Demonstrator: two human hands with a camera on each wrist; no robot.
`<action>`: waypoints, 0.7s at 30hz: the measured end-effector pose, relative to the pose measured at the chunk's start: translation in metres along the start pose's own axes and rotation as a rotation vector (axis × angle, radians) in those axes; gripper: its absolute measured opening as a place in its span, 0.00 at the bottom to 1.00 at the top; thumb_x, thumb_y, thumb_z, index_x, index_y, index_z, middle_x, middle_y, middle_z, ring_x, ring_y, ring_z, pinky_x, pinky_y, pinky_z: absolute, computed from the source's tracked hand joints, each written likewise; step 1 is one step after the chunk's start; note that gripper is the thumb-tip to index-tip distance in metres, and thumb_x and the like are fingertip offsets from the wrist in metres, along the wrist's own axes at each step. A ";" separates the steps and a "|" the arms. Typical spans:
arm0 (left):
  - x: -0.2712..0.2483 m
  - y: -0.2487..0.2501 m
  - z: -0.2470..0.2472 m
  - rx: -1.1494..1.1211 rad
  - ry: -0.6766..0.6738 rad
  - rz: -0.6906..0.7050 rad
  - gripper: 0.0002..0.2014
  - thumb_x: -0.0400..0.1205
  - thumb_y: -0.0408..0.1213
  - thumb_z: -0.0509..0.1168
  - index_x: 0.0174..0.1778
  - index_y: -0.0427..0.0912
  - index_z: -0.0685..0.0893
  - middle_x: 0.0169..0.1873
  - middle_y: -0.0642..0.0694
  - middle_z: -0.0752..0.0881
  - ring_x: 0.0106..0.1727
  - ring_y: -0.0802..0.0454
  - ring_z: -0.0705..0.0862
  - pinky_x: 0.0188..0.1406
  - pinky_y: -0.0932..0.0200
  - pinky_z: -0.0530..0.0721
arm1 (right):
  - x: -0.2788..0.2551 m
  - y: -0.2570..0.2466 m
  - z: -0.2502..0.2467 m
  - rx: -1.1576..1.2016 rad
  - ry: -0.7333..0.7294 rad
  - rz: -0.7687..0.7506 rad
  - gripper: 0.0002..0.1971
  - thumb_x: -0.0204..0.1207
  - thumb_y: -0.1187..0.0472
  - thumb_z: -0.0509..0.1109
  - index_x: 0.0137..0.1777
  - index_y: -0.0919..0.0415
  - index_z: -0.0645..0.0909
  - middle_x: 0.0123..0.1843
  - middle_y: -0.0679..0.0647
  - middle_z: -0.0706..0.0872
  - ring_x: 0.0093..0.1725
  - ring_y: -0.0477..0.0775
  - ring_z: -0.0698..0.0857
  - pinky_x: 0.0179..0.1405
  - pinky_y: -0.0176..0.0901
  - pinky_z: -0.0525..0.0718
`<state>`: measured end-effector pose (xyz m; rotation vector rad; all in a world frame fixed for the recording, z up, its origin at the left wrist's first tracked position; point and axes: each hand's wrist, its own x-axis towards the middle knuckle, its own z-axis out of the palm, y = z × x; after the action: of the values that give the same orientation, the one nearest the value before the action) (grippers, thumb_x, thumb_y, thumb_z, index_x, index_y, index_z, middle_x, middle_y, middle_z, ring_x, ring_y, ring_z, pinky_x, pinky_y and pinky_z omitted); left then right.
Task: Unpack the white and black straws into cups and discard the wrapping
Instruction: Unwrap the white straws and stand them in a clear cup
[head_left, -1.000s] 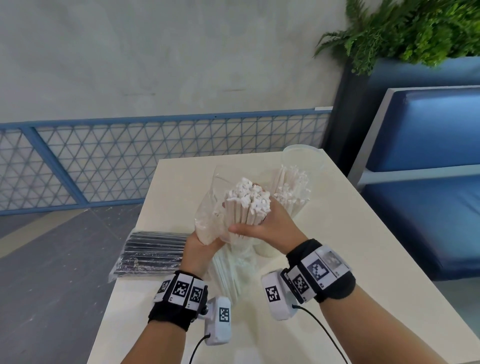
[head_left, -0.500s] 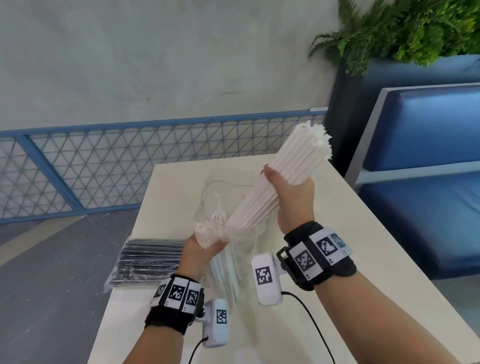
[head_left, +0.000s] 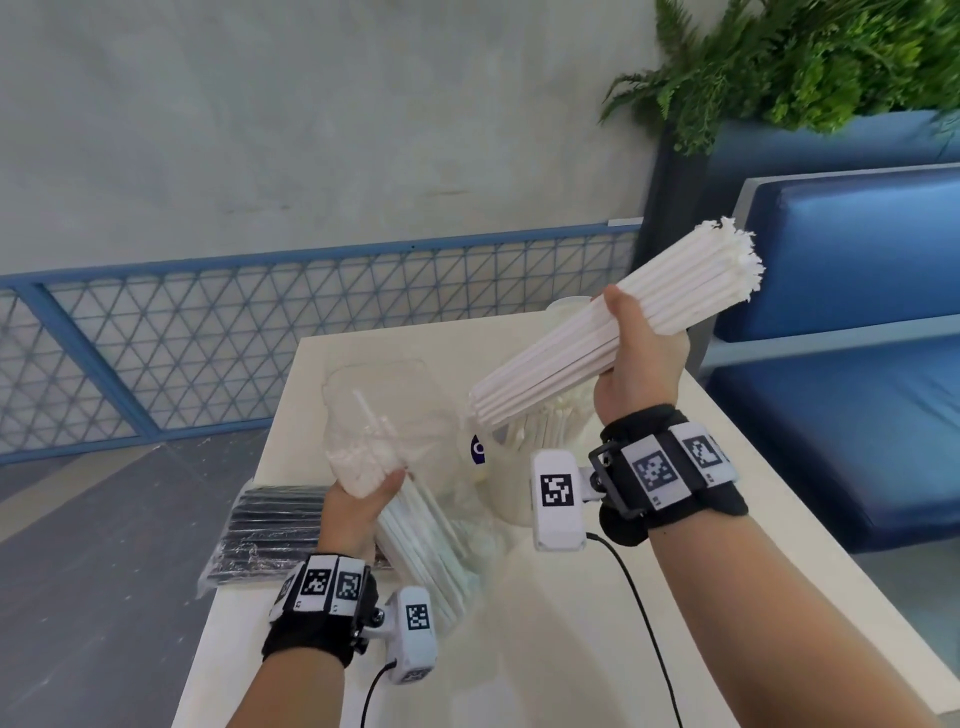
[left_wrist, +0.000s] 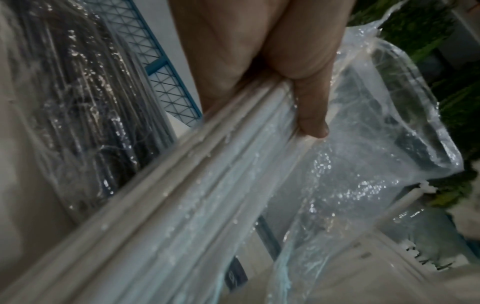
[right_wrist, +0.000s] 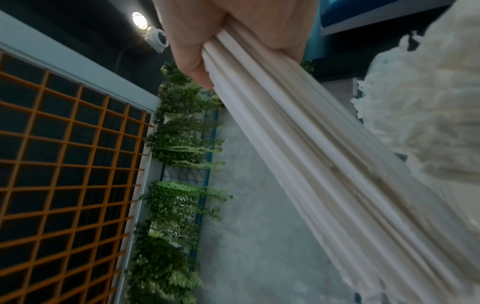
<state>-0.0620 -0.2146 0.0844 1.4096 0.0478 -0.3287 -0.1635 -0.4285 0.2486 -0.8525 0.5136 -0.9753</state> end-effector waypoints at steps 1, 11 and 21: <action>-0.001 0.000 0.000 -0.010 0.003 -0.001 0.06 0.74 0.28 0.72 0.43 0.39 0.82 0.43 0.40 0.86 0.50 0.40 0.85 0.59 0.41 0.81 | 0.002 0.000 0.000 -0.024 -0.002 -0.034 0.15 0.70 0.68 0.74 0.57 0.64 0.78 0.45 0.52 0.84 0.45 0.47 0.85 0.44 0.37 0.88; -0.012 0.001 0.010 0.058 -0.069 0.043 0.07 0.72 0.26 0.72 0.40 0.40 0.83 0.40 0.40 0.87 0.47 0.40 0.86 0.58 0.39 0.82 | 0.008 0.057 0.007 -0.470 -0.147 -0.205 0.18 0.69 0.64 0.76 0.57 0.59 0.76 0.44 0.45 0.81 0.45 0.45 0.82 0.42 0.31 0.80; -0.016 0.000 0.007 0.035 -0.078 0.029 0.08 0.70 0.25 0.74 0.41 0.39 0.85 0.43 0.35 0.88 0.56 0.31 0.85 0.61 0.31 0.80 | 0.019 0.074 0.010 -0.734 -0.203 -0.231 0.33 0.67 0.61 0.78 0.71 0.59 0.67 0.58 0.49 0.79 0.54 0.46 0.79 0.48 0.26 0.74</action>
<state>-0.0782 -0.2180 0.0894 1.4295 -0.0430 -0.3619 -0.1106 -0.4201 0.1939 -1.6808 0.6147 -0.8962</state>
